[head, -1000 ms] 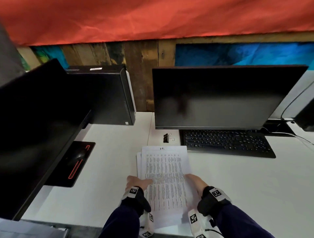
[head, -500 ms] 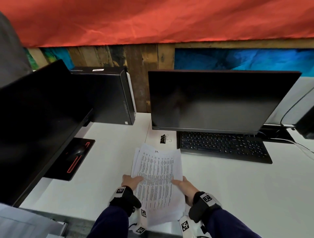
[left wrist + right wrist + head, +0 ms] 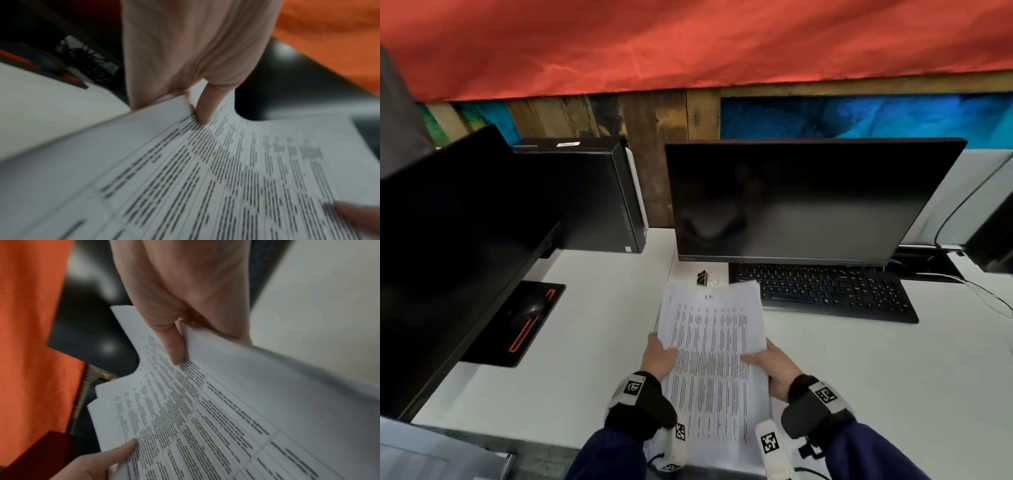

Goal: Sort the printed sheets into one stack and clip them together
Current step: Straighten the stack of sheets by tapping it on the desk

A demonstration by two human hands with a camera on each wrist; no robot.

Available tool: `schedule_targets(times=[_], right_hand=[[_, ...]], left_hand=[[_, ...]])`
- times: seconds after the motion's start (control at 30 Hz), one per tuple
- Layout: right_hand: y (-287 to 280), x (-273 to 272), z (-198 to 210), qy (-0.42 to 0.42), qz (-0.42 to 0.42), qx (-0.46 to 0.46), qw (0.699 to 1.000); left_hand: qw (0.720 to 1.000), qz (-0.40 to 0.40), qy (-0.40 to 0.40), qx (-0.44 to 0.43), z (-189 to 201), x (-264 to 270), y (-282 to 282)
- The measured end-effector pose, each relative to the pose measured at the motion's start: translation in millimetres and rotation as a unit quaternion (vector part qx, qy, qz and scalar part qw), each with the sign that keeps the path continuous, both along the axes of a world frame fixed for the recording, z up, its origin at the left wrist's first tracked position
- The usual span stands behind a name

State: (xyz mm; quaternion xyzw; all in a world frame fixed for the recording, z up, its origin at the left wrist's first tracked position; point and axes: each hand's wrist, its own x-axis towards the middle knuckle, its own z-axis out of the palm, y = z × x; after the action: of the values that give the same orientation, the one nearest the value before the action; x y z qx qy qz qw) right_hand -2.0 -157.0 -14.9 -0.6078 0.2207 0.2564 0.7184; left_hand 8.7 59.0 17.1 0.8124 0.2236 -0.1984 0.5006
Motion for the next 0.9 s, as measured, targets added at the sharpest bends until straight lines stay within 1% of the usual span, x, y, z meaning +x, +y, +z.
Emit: schedule_targets(times=[0.07,0.17,0.23,0.27,0.37,0.4,0.5,0.57,0.67,0.77,0.9], right_hand=[[-9.8,2.8,25.1,-0.075,-0.034,0.015,0.997],[-24.0,5.9,65.3,-0.180,-0.082,0.018,0.980],[-29.8,5.8,82.2,-0.228,-0.102,0.014,0.968],[-31.2,5.1,85.5,-0.243,-0.105,0.004,0.964],[-35.2,0.3,84.1,-0.262,-0.083,-0.028,0.961],[-38.5,-2.0,81.2,-0.258,-0.079,-0.030,0.963],[-51.1,-6.4,77.8,-0.248,-0.102,-0.015,0.963],[-53.1,-5.0,79.4,-0.253,-0.113,-0.010,0.961],[-44.6,2.1,82.1,-0.257,-0.094,-0.014,0.962],[-49.1,7.2,82.2,-0.262,-0.108,-0.015,0.959],[-47.6,9.6,80.2,-0.264,-0.102,-0.001,0.959]], left_hand=[[0.995,0.007,-0.088,-0.044,25.8,1.3,-9.0],[0.974,0.017,-0.197,-0.114,57.4,2.5,-27.5],[0.959,0.042,-0.241,-0.145,63.3,2.1,-41.4],[0.954,0.057,-0.250,-0.154,63.5,1.5,-46.5],[0.944,0.101,-0.242,-0.201,61.7,0.4,-54.4],[0.941,0.101,-0.244,-0.211,59.8,1.1,-54.3],[0.938,0.078,-0.248,-0.229,52.2,7.7,-47.7],[0.936,0.063,-0.247,-0.241,59.8,9.1,-47.6],[0.936,0.047,-0.247,-0.248,66.6,9.6,-49.5],[0.934,0.056,-0.245,-0.255,62.8,15.4,-44.7],[0.937,0.043,-0.226,-0.261,63.2,17.6,-50.4]])
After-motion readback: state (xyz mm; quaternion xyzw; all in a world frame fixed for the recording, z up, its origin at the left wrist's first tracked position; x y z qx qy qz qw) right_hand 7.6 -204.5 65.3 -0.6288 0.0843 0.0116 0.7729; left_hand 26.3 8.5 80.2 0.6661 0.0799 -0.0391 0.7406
